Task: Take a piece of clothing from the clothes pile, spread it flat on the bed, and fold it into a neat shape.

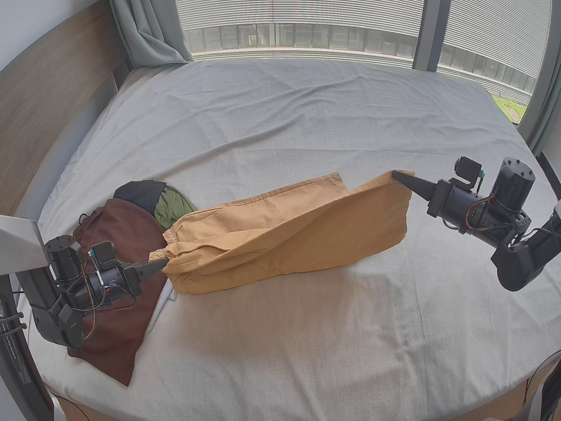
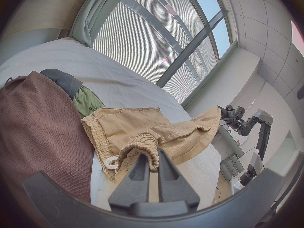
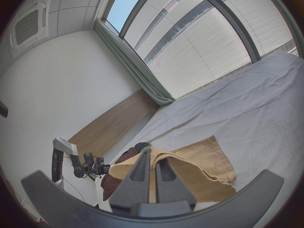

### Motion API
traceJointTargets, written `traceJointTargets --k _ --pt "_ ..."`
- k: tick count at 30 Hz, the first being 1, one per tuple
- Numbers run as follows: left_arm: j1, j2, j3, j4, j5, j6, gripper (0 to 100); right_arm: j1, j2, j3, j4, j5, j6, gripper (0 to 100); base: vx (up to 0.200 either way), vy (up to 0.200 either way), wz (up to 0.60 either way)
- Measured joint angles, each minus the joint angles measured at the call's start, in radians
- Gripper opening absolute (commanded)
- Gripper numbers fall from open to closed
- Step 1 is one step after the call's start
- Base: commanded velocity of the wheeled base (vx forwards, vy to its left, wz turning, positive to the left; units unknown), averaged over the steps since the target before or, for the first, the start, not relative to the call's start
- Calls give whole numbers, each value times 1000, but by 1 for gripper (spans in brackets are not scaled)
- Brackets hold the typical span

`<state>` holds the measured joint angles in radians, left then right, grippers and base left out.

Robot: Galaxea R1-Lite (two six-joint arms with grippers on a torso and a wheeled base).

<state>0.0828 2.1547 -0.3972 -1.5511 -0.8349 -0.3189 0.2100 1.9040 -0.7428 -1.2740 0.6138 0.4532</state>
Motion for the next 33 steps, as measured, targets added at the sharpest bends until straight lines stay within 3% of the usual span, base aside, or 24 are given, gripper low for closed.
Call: traceJointTargets --k 14,33 --pt "-4 8 -34 1 76 -45 0 -2 140 -199 56 1 23 0 0 0 0" --pt "-7 32 -82 0 86 -116 0 -9 293 -437 145 1 63 0 0 0 0"
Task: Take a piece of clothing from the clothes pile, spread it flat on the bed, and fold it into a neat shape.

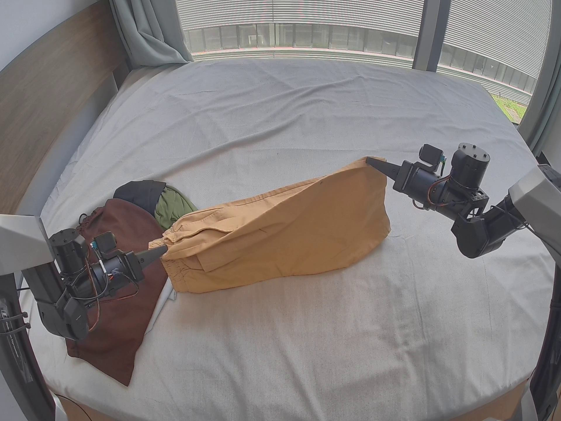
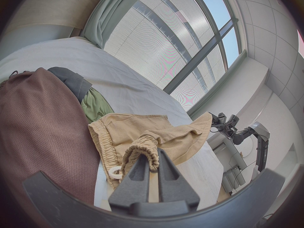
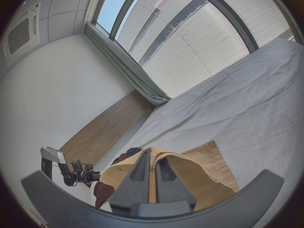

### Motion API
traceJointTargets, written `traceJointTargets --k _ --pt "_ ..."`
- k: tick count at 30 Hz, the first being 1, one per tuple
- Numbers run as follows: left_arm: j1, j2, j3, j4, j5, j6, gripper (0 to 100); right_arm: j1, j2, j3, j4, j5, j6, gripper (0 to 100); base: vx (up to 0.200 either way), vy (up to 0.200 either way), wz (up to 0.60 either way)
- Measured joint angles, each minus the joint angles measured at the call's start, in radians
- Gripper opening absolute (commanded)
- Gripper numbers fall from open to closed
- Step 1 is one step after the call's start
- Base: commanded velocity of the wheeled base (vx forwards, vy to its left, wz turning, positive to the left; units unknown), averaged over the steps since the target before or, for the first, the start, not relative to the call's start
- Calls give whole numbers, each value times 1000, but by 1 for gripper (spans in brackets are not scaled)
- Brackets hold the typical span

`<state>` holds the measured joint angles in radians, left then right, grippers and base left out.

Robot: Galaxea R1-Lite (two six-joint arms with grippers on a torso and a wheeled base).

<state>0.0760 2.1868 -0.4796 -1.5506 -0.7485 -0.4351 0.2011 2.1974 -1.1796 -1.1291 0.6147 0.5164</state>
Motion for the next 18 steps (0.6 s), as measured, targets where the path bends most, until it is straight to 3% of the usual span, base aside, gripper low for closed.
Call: traceJointTargets --k 11,18 --pt "-1 49 -36 0 2 -9 0 -10 52 -82 49 1 0 0 0 0 0" --pt "-3 77 -70 0 41 -36 0 -15 96 -163 86 0 0 0 0 0 0"
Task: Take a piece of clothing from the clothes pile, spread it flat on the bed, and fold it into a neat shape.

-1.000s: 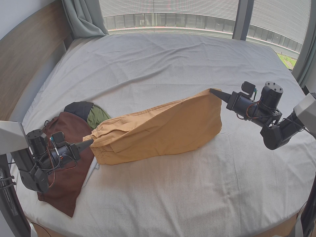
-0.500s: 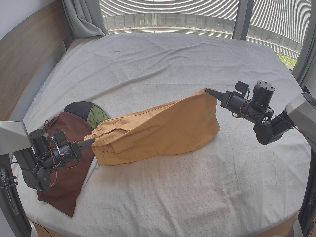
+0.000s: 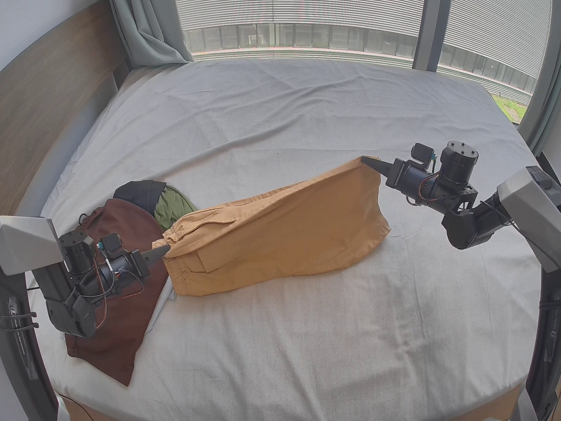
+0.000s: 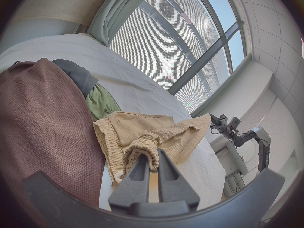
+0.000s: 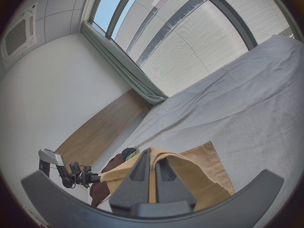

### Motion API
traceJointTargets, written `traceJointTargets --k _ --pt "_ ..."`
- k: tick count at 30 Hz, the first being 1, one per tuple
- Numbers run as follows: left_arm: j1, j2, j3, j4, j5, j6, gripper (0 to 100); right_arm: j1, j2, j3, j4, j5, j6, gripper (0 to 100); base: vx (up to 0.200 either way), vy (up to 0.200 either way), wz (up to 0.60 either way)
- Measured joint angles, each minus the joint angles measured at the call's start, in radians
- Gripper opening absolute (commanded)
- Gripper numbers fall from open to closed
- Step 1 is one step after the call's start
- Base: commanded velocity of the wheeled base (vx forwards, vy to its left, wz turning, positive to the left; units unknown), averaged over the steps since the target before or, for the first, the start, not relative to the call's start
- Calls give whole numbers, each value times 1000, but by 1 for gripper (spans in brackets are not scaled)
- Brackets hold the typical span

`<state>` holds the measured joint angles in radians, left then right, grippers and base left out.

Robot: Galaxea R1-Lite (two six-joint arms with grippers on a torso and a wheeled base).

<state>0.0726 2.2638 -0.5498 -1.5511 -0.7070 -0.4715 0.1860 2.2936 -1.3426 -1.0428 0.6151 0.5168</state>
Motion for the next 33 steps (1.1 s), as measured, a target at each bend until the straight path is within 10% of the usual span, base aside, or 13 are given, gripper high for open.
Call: traceJointTargets --k 23,24,25,26,33 --pt "-47 80 -99 -1 108 -84 0 1 156 -156 12 -4 0 0 0 0 0" --pt "-46 81 -100 -1 110 -84 100 1 158 -163 12 -3 0 0 0 0 0" --pt "-46 83 -101 -1 111 -83 100 1 160 -167 16 -3 0 0 0 0 0" --pt "-45 84 -102 -1 114 -83 100 1 162 -171 23 -3 0 100 0 0 0" --pt "-33 93 -151 0 197 -119 100 0 168 -206 55 -9 -1 100 0 0 0"
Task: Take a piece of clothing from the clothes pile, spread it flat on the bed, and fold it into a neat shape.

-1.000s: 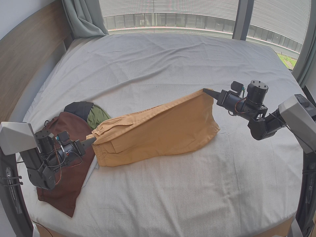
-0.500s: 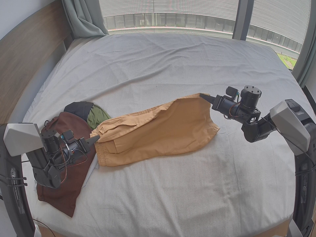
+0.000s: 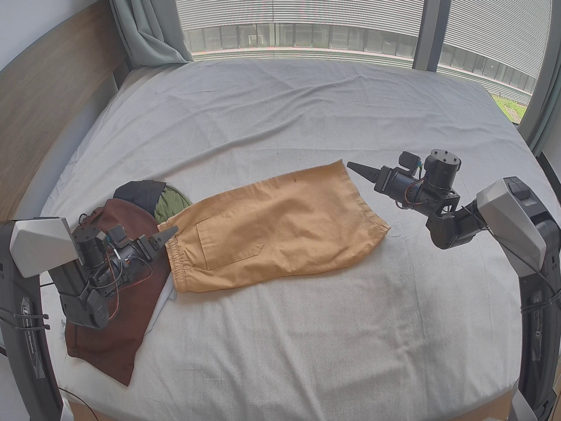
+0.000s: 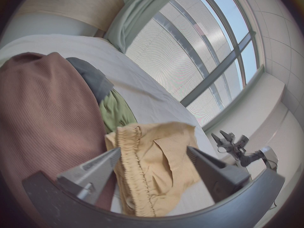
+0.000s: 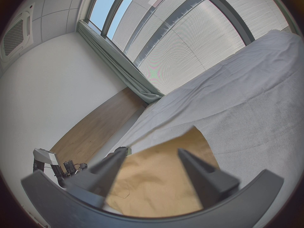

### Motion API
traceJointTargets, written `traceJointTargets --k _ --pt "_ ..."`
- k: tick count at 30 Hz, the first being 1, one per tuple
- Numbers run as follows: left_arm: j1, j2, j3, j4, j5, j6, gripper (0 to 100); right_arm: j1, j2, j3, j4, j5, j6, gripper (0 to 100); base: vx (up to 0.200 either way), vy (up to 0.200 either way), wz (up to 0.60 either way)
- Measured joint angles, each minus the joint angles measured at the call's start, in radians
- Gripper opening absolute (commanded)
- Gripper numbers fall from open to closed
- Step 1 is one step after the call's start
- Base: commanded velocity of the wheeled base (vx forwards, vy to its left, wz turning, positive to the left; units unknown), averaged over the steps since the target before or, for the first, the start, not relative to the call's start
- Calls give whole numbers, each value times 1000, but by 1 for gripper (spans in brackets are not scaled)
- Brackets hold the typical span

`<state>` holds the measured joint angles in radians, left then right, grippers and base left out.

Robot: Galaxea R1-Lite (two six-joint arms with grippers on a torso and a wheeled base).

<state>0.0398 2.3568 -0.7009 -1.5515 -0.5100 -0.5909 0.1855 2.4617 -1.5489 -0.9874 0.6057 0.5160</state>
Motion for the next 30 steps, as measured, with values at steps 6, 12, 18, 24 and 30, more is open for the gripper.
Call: traceJointTargets --k 6,12,18,24,30 --pt "8 3 -32 0 28 -13 100 2 -7 36 -3 0 -6 100 0 0 0" --pt "1 -3 -24 0 30 -11 100 22 -30 76 -8 -1 -11 100 0 0 0" --pt "-1 -18 -17 0 27 -6 100 40 -66 141 -5 -1 -30 100 0 0 0" --pt "-5 -69 11 1 16 -10 100 60 -111 224 -7 -1 -54 100 0 0 0" --pt "-21 -117 39 1 9 -13 100 86 -159 320 -36 -2 -62 100 0 0 0"
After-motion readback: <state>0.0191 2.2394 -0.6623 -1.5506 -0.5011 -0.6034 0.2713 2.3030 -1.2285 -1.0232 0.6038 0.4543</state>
